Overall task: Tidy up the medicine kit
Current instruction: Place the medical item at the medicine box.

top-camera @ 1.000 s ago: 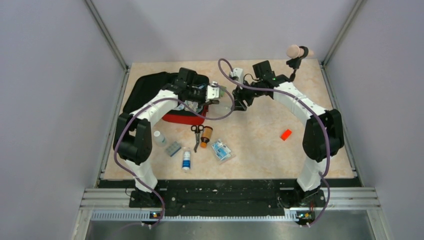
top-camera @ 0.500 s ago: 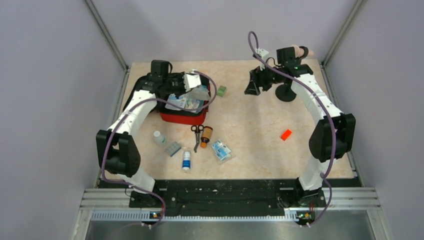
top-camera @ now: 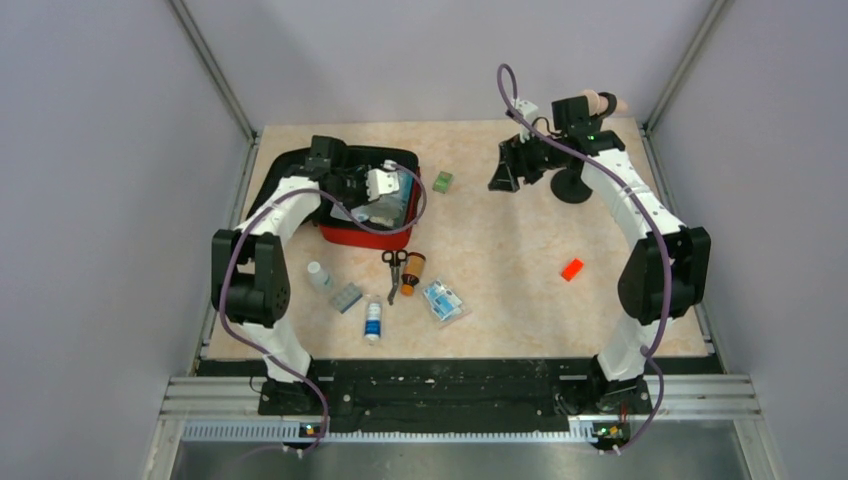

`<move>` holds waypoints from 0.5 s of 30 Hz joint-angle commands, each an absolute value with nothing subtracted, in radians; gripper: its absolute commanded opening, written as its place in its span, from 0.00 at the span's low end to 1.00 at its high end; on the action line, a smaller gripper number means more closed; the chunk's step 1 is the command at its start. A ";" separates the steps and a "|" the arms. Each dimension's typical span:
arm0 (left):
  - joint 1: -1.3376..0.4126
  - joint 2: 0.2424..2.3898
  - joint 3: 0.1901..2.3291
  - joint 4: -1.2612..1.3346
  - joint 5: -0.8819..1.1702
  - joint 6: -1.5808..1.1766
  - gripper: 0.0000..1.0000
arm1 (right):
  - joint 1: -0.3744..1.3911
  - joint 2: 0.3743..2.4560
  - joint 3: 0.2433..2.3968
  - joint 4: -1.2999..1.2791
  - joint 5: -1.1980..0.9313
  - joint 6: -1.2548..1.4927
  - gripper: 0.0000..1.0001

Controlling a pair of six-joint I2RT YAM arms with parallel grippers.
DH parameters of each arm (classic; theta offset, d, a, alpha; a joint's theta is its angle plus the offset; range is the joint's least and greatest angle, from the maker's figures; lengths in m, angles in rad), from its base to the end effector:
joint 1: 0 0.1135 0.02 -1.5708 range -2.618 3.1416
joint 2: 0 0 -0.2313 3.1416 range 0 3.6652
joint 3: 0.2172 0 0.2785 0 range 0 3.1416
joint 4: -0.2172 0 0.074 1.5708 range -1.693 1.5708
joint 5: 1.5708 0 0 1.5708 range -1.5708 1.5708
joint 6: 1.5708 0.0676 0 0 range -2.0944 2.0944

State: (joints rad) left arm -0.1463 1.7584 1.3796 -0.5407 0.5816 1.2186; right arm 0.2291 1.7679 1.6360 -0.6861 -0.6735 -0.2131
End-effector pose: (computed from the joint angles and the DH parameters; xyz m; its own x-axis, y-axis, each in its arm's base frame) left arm 0.4072 -0.0975 0.1922 0.1522 0.7703 -0.6192 0.8942 0.1596 0.4183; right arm 0.4087 0.1386 0.2715 -0.5693 -0.3025 -0.7645 -0.7297 0.6143 0.3003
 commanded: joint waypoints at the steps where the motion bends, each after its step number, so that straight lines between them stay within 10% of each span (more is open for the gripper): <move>1: -0.155 1.790 1.367 -0.556 0.589 1.290 0.00 | 0.236 1.712 1.616 -0.662 -0.671 -0.211 0.69; 15: -0.155 1.759 1.301 -0.735 0.624 1.376 0.08 | 0.237 1.697 1.569 -0.658 -0.675 -0.219 0.69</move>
State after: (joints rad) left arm -0.1532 1.7962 1.3144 -0.6594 0.5976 1.3468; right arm 0.2291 1.7527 1.5684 -0.6796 -0.6685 -0.2157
